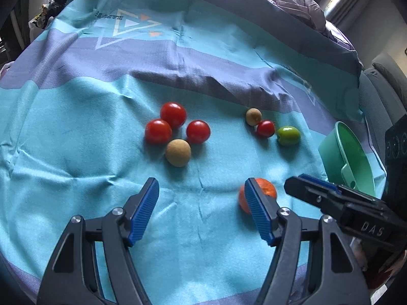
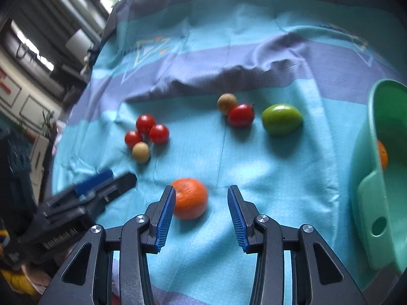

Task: Organize fruits
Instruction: 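Close the right gripper on the second mandarin and lift it, then carry the second mandarin into the green bowl and release it, then move the right gripper to the green fruit and close on it, then lift the green fruit with the right gripper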

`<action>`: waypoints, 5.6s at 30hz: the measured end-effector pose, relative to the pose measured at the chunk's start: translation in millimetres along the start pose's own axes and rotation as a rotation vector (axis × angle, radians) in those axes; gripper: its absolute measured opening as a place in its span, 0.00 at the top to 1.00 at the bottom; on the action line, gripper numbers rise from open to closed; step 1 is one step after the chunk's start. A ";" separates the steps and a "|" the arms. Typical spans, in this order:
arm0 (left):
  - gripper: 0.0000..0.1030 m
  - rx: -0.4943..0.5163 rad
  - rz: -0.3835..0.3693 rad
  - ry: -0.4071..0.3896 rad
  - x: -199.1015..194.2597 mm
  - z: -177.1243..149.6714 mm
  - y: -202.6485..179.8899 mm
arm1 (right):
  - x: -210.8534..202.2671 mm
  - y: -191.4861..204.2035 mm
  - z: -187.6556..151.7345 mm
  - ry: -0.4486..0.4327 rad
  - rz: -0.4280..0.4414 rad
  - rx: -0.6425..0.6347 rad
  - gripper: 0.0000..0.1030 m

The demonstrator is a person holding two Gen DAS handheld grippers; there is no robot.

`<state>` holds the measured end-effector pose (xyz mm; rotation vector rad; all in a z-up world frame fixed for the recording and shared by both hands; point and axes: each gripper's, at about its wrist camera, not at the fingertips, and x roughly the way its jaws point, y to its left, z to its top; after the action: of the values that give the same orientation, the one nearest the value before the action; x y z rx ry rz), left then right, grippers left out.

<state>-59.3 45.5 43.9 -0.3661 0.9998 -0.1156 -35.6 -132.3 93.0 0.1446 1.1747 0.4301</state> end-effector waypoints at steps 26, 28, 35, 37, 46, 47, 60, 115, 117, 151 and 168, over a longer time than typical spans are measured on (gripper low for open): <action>0.58 0.128 -0.109 0.069 39.5 -20.6 -42.1 | 46.7 -7.1 -0.5 0.100 0.195 0.130 0.58; 0.58 0.141 -0.099 0.059 37.6 -21.7 -44.4 | 47.0 -7.2 -1.3 0.098 0.193 0.123 0.58; 0.58 0.194 -0.093 -0.058 8.2 -20.7 -64.2 | 14.7 4.7 -0.3 0.014 0.167 0.050 0.58; 0.58 0.206 -0.096 -0.087 -1.3 -18.1 -72.4 | 0.1 6.7 1.3 -0.020 0.168 0.035 0.58; 0.58 0.286 -0.161 -0.148 -23.7 -4.8 -126.0 | -63.6 -9.0 5.5 -0.188 0.101 0.023 0.58; 0.58 0.298 -0.163 -0.153 -26.7 -5.9 -133.2 | -69.3 -14.1 6.1 -0.201 0.101 0.032 0.58; 0.58 0.470 -0.267 -0.136 1.7 -2.0 -237.6 | -130.2 -96.3 -3.4 -0.352 0.015 0.180 0.58; 0.30 -0.019 0.039 -0.123 -3.1 17.7 15.1 | -4.4 -9.9 47.9 -0.051 -0.298 -0.082 0.49; 0.30 -0.038 -0.028 -0.094 -0.8 19.6 16.9 | 8.1 -5.4 55.8 -0.040 -0.375 -0.126 0.49; 0.31 -0.024 0.096 -0.059 10.2 12.4 15.8 | 37.2 8.0 -2.4 0.164 0.020 -0.151 0.55; 0.31 0.002 -0.055 -0.018 16.7 12.3 -16.8 | -1.1 -26.7 22.4 -0.038 0.190 0.026 0.55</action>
<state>-38.8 28.5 42.5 -0.3926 0.9722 -0.1629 -8.8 -154.5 93.9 0.2870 1.1339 0.5765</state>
